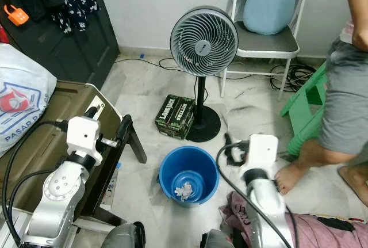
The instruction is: Clean up the room
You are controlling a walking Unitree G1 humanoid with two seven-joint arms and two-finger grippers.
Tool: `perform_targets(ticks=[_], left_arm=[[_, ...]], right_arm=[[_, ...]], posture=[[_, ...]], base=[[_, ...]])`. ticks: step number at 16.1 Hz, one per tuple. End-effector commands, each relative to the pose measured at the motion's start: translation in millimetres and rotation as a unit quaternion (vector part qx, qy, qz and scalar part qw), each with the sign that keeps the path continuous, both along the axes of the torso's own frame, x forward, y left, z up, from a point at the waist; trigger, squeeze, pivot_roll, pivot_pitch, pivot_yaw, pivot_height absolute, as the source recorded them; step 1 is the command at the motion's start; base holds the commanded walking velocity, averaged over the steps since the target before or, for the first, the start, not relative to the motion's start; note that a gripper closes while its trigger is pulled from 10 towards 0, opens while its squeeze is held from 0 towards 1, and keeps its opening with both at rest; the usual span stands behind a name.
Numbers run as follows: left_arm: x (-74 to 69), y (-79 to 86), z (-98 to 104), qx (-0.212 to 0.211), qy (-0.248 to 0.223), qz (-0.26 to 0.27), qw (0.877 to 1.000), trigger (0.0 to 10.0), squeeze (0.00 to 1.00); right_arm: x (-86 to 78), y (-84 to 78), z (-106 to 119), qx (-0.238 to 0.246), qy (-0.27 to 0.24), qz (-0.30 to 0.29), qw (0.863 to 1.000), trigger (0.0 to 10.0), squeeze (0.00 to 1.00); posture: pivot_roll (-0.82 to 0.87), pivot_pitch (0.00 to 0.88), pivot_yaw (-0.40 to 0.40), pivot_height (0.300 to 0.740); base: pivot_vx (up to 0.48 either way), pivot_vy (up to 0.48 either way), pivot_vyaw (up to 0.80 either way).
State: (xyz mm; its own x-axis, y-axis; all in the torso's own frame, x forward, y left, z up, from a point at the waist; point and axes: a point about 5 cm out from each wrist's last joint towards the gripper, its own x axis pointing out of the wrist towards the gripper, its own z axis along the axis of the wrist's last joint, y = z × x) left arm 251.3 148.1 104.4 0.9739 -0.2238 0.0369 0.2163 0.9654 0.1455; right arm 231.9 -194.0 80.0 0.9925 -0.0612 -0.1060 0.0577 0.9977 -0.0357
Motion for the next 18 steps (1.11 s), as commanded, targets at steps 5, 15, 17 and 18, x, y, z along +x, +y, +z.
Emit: perform_targets(ticks=[5,15,17,18], left_arm=[[-6.0,-7.3,-11,-0.016,0.021,-0.006,1.0,10.0,0.0],[-7.2,-10.7,-14,-0.033,0.035,0.002,0.999,10.0,0.0],[-6.7,-9.6,-14,-0.037,0.034,0.008,0.999,10.0,0.0],[-5.8,-9.5,-15,-0.036,0.036,0.008,0.999,10.0,0.0]], right_arm=[[-0.9,3.6,8,-0.043,-0.026,0.007,0.999,10.0,0.0],[12.6,5.9,14,-0.046,-0.039,0.028,0.998,10.0,0.0],[12.1,6.8,16,-0.048,-0.042,0.031,0.997,10.0,0.0],[12.0,7.0,17,-0.047,-0.043,0.033,0.997,10.0,0.0]], posture=[[-0.07,0.061,0.081,0.74],[-0.08,0.073,0.061,0.74],[-0.08,0.068,0.057,0.74],[-0.08,0.065,0.055,0.74]], base=[[0.0,0.0,0.64],[0.0,0.0,0.8],[0.0,0.0,0.8],[0.0,0.0,0.8]])
